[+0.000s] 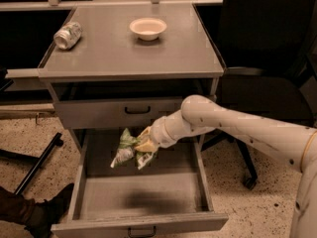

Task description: Pick green jalapeno chip bag from middle drawer and place on counter

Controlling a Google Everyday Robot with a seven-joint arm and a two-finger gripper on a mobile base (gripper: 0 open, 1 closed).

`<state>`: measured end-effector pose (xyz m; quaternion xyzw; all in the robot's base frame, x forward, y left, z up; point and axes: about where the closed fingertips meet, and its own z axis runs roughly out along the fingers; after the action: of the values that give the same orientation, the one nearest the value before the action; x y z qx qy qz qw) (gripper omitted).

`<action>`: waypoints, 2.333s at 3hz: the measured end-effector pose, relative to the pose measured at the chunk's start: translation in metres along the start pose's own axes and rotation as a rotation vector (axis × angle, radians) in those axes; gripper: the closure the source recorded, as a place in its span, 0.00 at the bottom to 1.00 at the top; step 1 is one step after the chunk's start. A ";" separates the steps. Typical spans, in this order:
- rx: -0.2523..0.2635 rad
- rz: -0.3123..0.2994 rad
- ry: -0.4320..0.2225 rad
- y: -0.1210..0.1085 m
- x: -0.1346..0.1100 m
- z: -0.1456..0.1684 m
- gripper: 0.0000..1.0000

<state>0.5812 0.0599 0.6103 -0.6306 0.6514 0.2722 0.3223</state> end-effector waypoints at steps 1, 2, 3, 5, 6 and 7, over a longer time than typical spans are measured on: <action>-0.006 -0.068 -0.007 -0.016 -0.062 -0.031 1.00; 0.004 -0.145 -0.022 -0.039 -0.134 -0.070 1.00; 0.004 -0.146 -0.022 -0.039 -0.134 -0.070 1.00; 0.094 -0.384 0.006 -0.077 -0.247 -0.118 1.00; 0.184 -0.489 0.028 -0.121 -0.298 -0.140 1.00; 0.279 -0.478 0.069 -0.171 -0.296 -0.147 1.00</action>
Offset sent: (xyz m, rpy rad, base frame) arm 0.0555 0.0408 0.2397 0.0087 -0.1865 0.1273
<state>0.7395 0.1295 0.9397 -0.7248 0.5258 0.0745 0.4390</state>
